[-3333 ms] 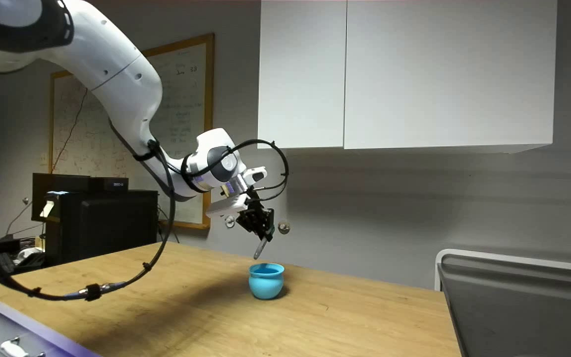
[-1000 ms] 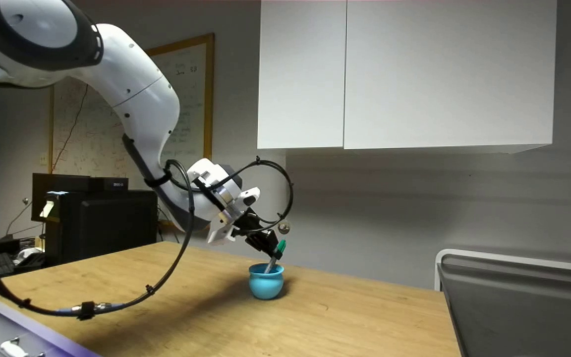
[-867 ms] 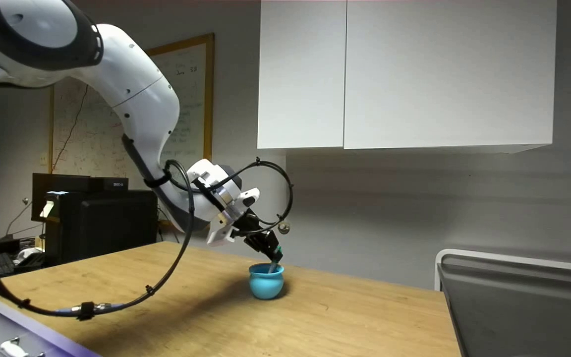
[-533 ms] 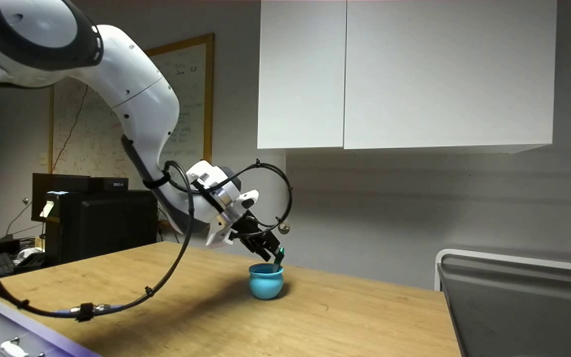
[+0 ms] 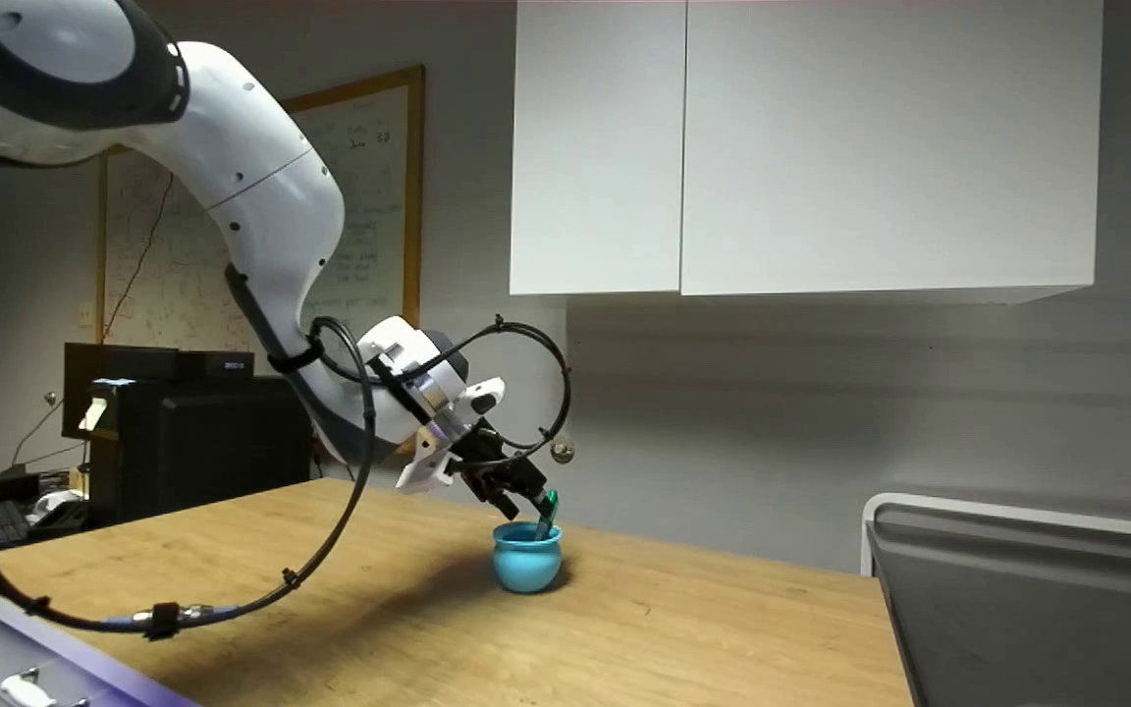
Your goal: Pick up the marker and put it in the bowl
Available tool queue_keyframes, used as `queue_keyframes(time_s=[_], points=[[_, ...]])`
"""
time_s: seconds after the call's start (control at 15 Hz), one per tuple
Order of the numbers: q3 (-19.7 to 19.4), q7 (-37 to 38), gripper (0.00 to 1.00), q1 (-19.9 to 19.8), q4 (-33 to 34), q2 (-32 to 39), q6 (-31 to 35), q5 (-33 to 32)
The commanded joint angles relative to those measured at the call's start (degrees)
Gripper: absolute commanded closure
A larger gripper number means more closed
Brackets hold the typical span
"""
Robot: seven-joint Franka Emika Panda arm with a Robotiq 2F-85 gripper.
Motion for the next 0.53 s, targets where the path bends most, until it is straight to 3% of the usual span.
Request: queue_keyframes(time_s=[0.0, 0.47], points=[[0.2, -8.2, 0.0, -0.1, -4.1, -5.2, 0.3, 5.2], [-0.4, -24.6, 0.0, 0.8, -7.7, -14.2, -0.8, 17.3]])
